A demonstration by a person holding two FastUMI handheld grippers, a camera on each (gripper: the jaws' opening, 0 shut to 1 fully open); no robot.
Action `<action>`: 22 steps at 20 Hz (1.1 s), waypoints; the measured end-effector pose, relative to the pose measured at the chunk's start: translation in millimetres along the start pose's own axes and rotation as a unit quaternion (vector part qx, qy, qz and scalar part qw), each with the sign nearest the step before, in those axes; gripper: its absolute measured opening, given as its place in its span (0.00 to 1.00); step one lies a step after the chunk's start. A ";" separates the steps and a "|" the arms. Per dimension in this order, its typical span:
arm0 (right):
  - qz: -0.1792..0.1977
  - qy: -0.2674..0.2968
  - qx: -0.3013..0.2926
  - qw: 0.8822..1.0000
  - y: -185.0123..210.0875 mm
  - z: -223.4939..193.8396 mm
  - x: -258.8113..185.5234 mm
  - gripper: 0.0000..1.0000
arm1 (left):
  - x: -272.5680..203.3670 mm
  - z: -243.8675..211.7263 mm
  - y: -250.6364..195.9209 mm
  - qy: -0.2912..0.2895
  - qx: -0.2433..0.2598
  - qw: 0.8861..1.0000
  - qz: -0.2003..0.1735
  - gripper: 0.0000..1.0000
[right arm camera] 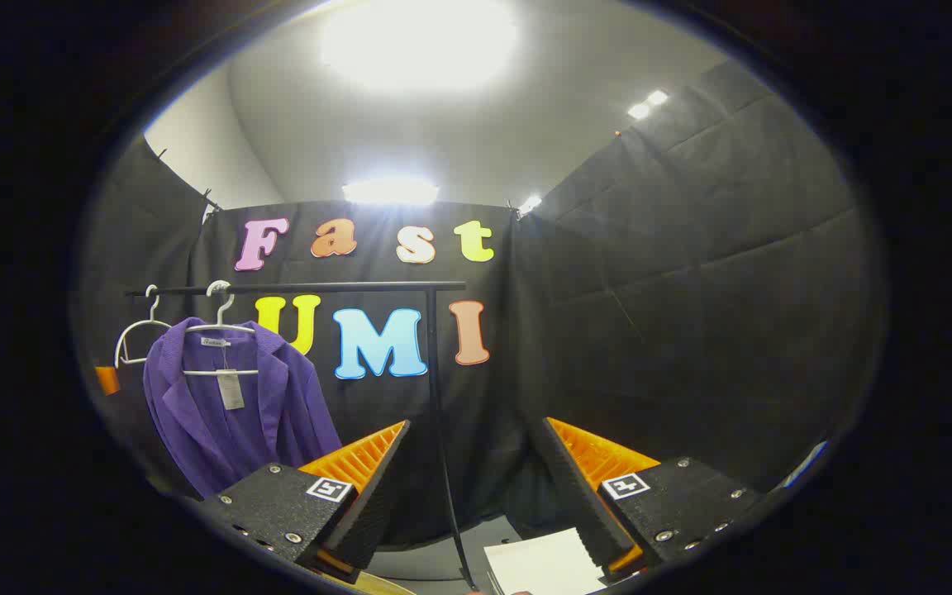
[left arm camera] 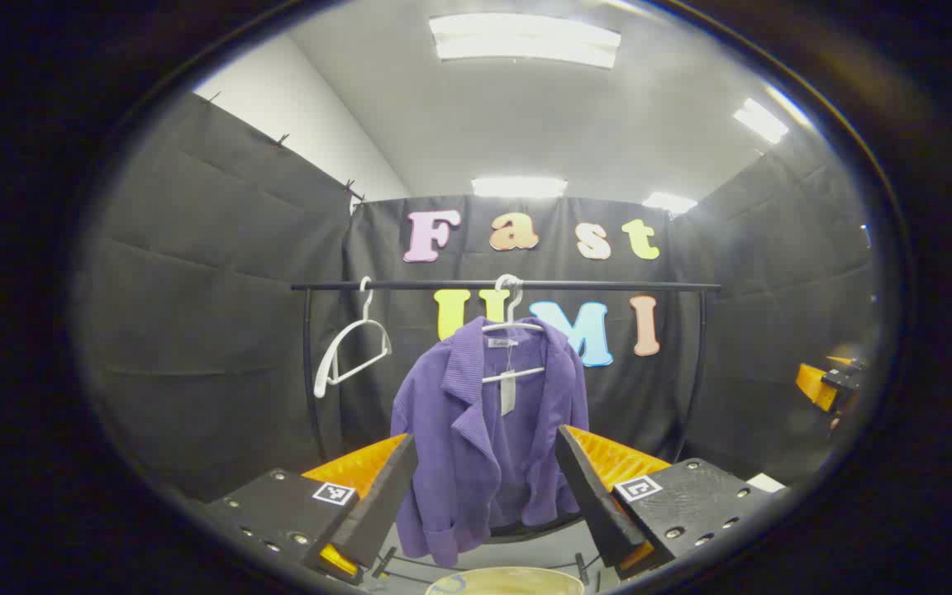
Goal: Grasp the clothes on the hanger with both hands and then place them into the laundry hamper below.
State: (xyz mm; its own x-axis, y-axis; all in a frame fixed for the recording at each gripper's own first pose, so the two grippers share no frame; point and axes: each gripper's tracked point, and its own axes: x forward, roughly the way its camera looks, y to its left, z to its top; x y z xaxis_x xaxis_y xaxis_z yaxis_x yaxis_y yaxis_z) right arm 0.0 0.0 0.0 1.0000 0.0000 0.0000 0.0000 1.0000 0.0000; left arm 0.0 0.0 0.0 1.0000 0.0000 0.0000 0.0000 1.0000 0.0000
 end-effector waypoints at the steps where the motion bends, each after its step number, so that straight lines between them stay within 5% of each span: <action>1: -0.001 0.002 -0.007 1.000 -1.7 -1.1 -1.1 0.94 | 0.3 -4.1 0.3 0.004 0.001 1.000 0.005 1.00; 11: 0.000 0.008 -0.017 1.000 4.9 4.0 -5.6 0.94 | 2.1 -9.9 10.5 0.001 -0.028 1.000 0.007 1.00; 22: 0.060 0.034 -0.026 0.997 65.2 -2.6 -6.8 0.93 | 9.6 -32.4 39.7 0.020 -0.044 0.999 0.018 1.00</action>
State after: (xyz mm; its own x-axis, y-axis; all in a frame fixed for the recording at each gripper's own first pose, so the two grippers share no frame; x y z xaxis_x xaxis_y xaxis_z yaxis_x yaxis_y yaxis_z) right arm -6.8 65.2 -2.6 0.9903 0.1185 -0.0719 -0.1221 0.9914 -0.0472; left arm 9.6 39.7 -32.4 0.9986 0.0339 -0.0417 -0.0374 0.9956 -0.0862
